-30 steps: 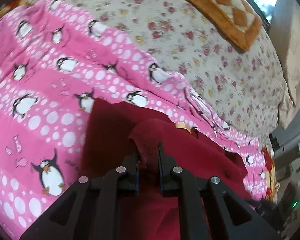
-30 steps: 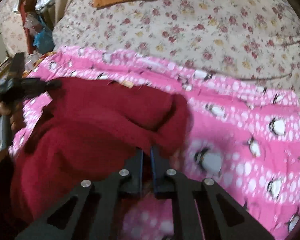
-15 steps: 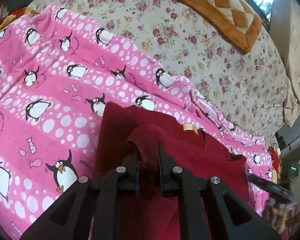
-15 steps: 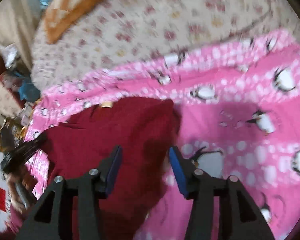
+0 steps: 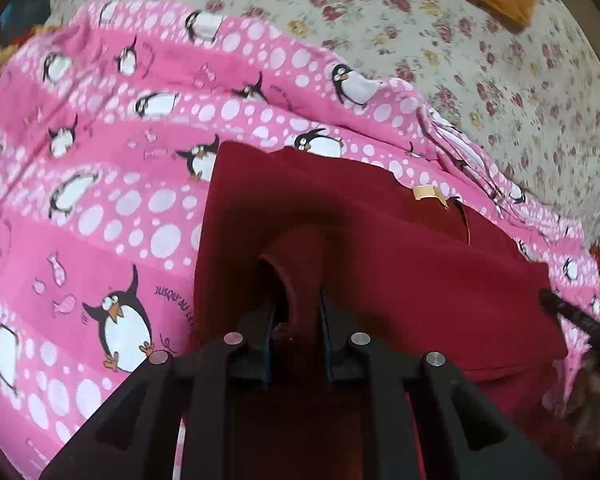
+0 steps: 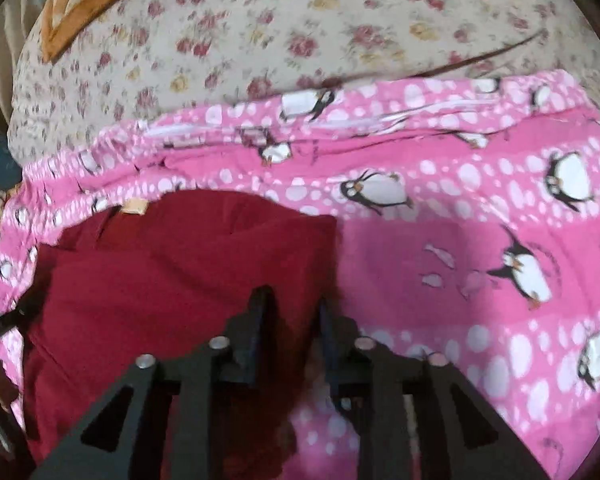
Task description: Fold small clothes
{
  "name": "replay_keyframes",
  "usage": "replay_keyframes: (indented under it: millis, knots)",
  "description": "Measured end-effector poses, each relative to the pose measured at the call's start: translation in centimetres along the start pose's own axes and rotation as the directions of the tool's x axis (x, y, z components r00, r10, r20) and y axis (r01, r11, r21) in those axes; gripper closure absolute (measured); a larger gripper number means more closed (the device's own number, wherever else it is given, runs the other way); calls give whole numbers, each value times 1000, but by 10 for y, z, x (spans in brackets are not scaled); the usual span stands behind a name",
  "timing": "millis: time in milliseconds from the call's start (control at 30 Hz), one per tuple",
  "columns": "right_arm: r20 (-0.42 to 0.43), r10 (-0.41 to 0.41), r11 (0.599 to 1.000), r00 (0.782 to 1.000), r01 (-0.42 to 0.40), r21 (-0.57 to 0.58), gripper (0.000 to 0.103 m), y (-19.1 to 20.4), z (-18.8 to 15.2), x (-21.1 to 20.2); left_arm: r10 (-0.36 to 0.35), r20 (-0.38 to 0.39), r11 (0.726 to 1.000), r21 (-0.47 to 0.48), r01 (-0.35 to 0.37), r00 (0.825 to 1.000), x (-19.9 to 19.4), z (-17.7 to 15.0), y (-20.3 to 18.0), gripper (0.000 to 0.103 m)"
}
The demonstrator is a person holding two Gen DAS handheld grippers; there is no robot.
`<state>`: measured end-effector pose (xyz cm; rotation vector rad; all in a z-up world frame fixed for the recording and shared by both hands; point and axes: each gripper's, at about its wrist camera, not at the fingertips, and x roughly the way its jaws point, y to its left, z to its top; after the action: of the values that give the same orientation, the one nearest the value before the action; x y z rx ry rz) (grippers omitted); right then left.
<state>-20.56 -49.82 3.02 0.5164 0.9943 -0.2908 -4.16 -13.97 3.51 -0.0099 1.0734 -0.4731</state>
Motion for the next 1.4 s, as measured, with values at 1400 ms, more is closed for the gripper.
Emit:
replay_keyframes:
  millis: [1400]
  knots:
    - [-88, 108, 984, 990, -119, -132, 35, 19, -80, -118, -130, -25, 991, 29, 131, 991, -61, -58, -4, 89]
